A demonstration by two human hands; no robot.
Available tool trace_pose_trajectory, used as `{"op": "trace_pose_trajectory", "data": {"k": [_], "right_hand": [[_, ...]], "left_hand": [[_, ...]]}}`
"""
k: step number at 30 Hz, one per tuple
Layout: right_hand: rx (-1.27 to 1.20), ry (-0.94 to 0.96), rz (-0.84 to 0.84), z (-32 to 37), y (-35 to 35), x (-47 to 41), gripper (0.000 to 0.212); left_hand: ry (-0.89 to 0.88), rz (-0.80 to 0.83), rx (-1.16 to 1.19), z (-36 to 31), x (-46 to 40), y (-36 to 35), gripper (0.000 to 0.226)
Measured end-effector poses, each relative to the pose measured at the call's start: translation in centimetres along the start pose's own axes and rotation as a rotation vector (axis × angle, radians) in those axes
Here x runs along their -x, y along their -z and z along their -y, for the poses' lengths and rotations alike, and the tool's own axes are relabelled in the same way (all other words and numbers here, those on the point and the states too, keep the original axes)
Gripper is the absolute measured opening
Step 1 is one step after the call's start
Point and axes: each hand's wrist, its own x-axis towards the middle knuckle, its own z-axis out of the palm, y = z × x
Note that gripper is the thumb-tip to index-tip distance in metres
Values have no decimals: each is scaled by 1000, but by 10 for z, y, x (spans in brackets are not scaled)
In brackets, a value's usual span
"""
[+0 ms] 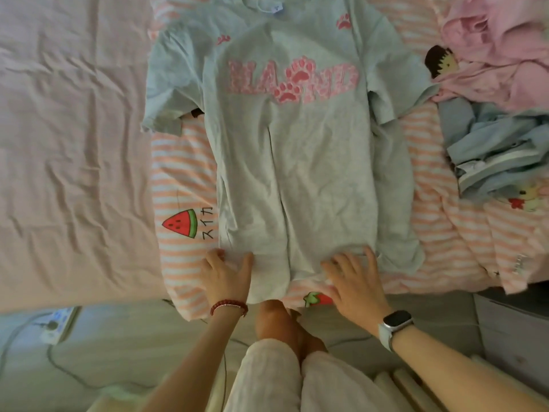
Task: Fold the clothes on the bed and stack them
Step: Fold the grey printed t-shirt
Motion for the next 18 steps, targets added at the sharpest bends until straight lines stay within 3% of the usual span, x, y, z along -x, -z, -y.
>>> {"op": "trace_pose_trajectory", "data": {"k": [3, 7, 12, 18], "right_hand": [[44, 21, -52, -7, 5, 4, 32], [-63, 125, -161, -4, 20, 12, 40], [-107, 201, -207, -13, 28, 37, 56], [-126, 245, -163, -24, 20, 49, 61]], "left_hand": [[16, 13, 20, 7, 6, -9, 33], [30, -26, 362, 5, 14, 1, 12], [41, -205, 467, 17, 16, 39, 21], [14, -167, 284, 49, -2, 68, 27]]}}
